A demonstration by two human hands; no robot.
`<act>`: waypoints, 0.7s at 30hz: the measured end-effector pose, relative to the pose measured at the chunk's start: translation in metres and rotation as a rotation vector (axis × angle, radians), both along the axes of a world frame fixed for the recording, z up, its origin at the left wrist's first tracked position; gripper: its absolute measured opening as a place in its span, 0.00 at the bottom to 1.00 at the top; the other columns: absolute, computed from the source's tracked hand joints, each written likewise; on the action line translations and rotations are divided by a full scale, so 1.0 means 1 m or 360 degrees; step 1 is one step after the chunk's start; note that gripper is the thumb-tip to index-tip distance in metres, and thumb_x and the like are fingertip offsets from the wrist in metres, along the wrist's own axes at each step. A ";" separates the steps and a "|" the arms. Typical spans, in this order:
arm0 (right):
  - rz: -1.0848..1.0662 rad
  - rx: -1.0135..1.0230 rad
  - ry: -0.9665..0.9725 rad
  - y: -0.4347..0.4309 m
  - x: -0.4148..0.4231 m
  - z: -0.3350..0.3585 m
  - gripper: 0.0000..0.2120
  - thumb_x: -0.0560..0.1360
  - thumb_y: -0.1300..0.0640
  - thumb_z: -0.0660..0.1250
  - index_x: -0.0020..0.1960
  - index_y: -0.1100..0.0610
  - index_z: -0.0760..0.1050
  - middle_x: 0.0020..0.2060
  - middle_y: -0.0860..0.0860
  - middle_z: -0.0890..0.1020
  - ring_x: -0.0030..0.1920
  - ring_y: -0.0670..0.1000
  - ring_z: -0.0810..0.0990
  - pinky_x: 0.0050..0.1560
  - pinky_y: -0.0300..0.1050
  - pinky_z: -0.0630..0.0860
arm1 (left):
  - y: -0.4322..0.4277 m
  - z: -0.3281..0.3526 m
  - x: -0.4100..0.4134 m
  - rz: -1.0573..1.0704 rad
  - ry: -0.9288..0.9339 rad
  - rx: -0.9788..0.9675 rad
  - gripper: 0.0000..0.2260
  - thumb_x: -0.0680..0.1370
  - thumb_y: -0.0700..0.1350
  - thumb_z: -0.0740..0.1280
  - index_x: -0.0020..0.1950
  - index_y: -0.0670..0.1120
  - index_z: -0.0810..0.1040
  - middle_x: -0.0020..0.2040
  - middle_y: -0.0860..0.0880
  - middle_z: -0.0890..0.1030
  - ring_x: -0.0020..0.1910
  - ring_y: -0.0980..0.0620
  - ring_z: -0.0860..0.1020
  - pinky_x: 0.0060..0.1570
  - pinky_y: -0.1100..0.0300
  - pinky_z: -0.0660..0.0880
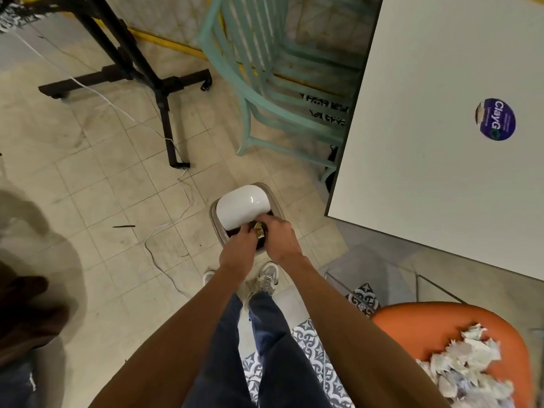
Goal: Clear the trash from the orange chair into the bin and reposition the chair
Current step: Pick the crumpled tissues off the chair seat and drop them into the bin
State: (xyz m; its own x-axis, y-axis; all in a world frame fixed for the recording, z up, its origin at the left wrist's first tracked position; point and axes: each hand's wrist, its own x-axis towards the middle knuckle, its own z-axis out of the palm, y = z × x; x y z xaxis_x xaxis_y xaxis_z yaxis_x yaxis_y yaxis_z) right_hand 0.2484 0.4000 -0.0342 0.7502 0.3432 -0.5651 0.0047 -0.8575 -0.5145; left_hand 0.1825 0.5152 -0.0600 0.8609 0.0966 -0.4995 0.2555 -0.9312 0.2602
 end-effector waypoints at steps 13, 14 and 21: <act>-0.0210 -0.0009 -0.0171 -0.015 -0.026 0.034 0.23 0.82 0.63 0.66 0.76 0.51 0.74 0.68 0.54 0.82 0.62 0.58 0.84 0.64 0.54 0.82 | 0.005 0.043 -0.024 -0.0032 -0.0033 -0.0074 0.24 0.84 0.43 0.65 0.79 0.46 0.65 0.77 0.45 0.68 0.74 0.45 0.72 0.63 0.50 0.80; -0.0253 -0.0041 -0.0195 -0.017 -0.031 0.041 0.22 0.83 0.62 0.67 0.76 0.50 0.74 0.68 0.53 0.82 0.61 0.57 0.85 0.63 0.53 0.83 | 0.007 0.051 -0.026 -0.0068 -0.0060 -0.0057 0.24 0.84 0.43 0.66 0.80 0.45 0.65 0.78 0.45 0.68 0.74 0.45 0.72 0.63 0.51 0.80; -0.0536 -0.0125 -0.0316 -0.045 -0.079 0.091 0.19 0.83 0.58 0.66 0.73 0.54 0.75 0.66 0.55 0.82 0.60 0.60 0.84 0.60 0.54 0.82 | 0.010 0.106 -0.040 -0.0289 -0.0314 -0.0074 0.23 0.81 0.43 0.68 0.76 0.43 0.72 0.72 0.43 0.76 0.68 0.43 0.76 0.56 0.48 0.81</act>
State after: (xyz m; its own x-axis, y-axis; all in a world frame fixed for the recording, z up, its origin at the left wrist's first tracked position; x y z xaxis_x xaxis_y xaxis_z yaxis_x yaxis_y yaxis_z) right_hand 0.1690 0.3551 0.0566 0.9106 0.0206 -0.4127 -0.1910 -0.8646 -0.4647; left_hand 0.1422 0.5250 0.0460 0.9432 -0.0876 -0.3205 0.0253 -0.9429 0.3320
